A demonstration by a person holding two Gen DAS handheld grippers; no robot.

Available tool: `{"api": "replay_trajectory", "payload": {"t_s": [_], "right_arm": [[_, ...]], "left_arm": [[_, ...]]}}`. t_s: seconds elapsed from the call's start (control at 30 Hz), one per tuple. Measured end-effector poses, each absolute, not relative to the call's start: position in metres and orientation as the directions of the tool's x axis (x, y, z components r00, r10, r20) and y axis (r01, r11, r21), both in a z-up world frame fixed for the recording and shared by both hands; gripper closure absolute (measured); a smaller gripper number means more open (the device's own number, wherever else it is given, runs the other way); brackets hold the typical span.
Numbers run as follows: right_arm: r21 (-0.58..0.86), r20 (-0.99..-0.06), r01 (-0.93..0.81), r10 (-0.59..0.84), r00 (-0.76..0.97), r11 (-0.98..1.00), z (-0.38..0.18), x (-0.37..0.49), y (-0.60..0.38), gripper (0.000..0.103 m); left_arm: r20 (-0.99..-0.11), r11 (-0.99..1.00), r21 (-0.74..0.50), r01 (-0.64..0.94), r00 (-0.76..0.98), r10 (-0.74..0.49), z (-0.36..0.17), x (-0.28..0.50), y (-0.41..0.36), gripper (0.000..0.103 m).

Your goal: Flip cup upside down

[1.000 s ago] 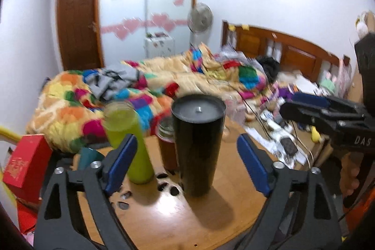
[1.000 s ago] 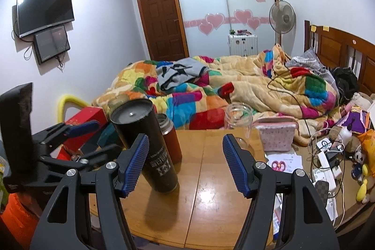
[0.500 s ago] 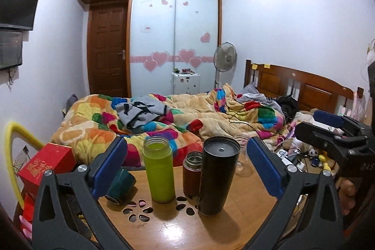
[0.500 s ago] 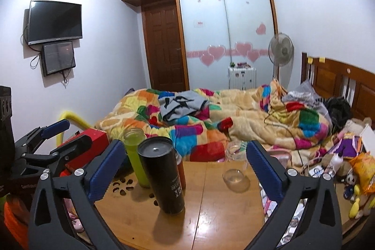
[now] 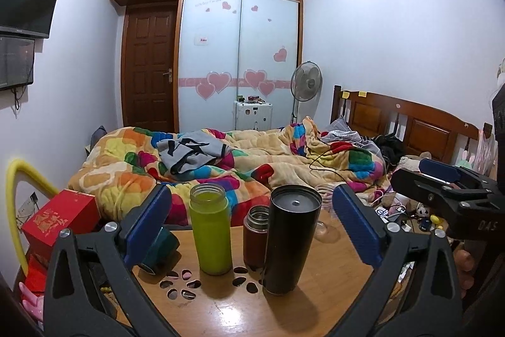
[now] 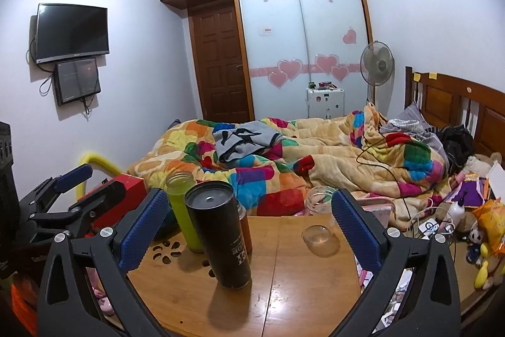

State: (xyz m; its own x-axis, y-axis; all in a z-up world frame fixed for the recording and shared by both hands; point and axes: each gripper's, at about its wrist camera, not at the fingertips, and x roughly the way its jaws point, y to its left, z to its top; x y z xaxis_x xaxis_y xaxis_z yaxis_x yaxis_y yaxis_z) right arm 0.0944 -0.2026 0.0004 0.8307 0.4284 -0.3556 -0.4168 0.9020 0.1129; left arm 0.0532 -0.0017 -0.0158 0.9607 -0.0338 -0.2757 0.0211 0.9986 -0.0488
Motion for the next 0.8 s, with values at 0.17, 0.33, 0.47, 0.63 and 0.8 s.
{"api": "replay_trajectory", "payload": {"t_s": [0.17,0.33,0.47,0.63,0.8], "right_arm": [[0.112,-0.351,-0.418,0.429,0.832,0.902,0.0002,0.095,-0.2034,0.0],[0.11,-0.349,-0.417,0.428,0.834,0.902,0.0012,0.0943,-0.2018,0.0],[0.11,-0.349,-0.416,0.427,0.834,0.903,0.0013,0.0942,-0.2013,0.0],[0.107,-0.347,-0.418,0.428,0.835,0.902,0.0016,0.0938,-0.2011,0.0],[0.104,-0.344,-0.418,0.427,0.836,0.902,0.0037,0.0934,-0.2004,0.0]], "left_arm": [[-0.274,0.999,-0.045,0.02,0.961,-0.032,-0.0156,0.0528,-0.0026,0.0],[-0.269,0.999,-0.036,0.018,0.963,-0.027,-0.0135,0.0509,-0.0047,0.0],[-0.267,0.999,-0.033,0.019,0.963,-0.027,-0.013,0.0505,-0.0054,0.0],[-0.267,0.999,-0.031,0.018,0.963,-0.026,-0.0124,0.0504,-0.006,0.0],[-0.265,0.999,-0.034,0.019,0.964,-0.027,-0.0115,0.0504,-0.0063,0.0]]}}
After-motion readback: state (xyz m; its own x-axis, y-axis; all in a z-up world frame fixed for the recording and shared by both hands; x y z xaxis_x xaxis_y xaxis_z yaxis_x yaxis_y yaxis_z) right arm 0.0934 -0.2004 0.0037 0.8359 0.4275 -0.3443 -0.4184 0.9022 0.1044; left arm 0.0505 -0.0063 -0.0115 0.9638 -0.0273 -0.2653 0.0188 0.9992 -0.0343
